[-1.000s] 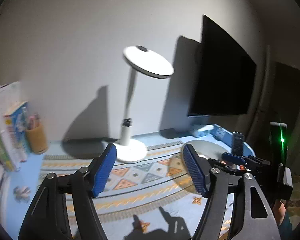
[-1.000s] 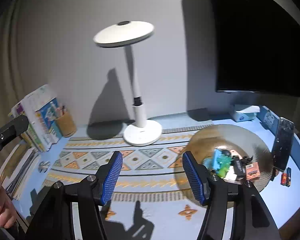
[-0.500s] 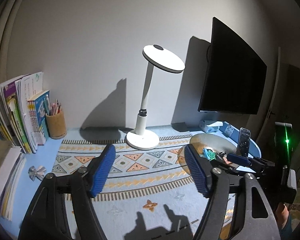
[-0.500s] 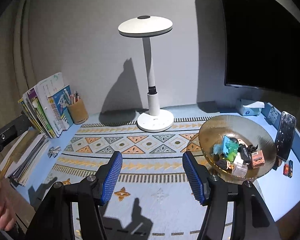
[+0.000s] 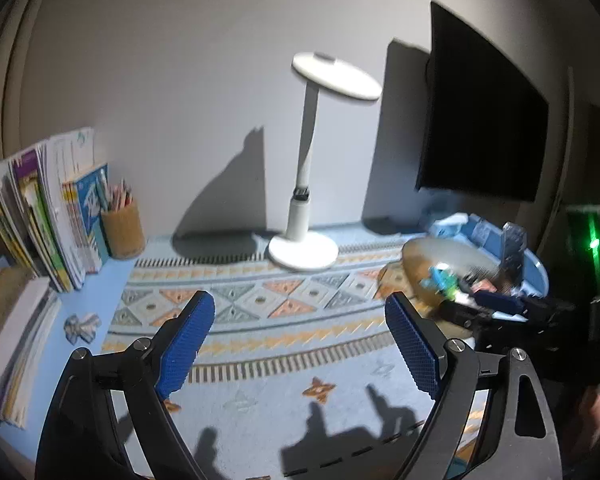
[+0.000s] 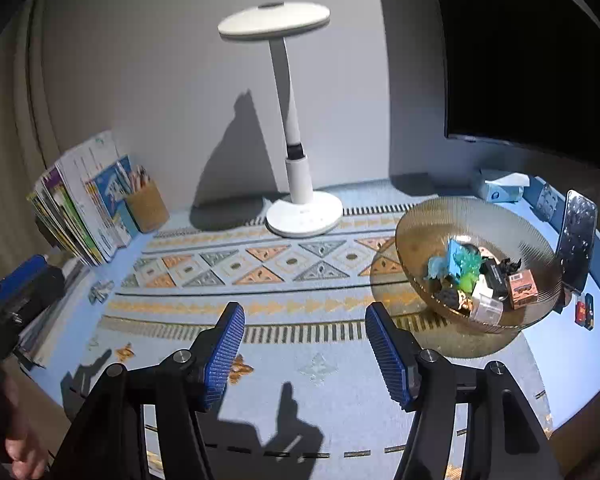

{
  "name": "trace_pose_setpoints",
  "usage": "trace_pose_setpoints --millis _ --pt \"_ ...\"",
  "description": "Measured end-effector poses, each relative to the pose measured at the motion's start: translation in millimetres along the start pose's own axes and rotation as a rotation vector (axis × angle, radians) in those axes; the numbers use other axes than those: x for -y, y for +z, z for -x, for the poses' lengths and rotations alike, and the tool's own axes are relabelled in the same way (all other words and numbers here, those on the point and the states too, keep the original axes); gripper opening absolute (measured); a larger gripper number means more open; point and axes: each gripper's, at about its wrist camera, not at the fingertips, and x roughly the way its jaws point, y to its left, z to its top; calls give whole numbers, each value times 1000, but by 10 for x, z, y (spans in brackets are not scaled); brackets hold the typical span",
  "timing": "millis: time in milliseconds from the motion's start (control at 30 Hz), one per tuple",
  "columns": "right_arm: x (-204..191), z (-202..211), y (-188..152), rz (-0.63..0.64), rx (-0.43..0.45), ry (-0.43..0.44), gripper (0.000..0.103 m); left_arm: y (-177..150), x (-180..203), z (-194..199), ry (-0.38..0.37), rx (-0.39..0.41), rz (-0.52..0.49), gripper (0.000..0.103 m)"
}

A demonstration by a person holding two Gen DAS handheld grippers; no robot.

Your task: Organize rigid objects

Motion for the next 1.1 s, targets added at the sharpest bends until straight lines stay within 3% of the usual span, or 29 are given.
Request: trace_pose_setpoints --millis 133,367,600,1033,1100 --pt "27 -245 -80 1 -23 -12 61 -179 -26 -290 7 -50 -9 87" --pt "95 -624 -113 24 -45 -46 63 -370 -112 -826 96 -106 -47 90" --pt "26 -1092 -190 78 -97 -69 68 -536 -220 -1314 108 -215 -24 90" --pt "-108 -1709 -269 118 -112 -41 68 -712 -436 -1784 127 -269 82 90" --pt "-100 -1763 -278 112 -121 -45 68 -706 -456 -1763 124 -245 92 91"
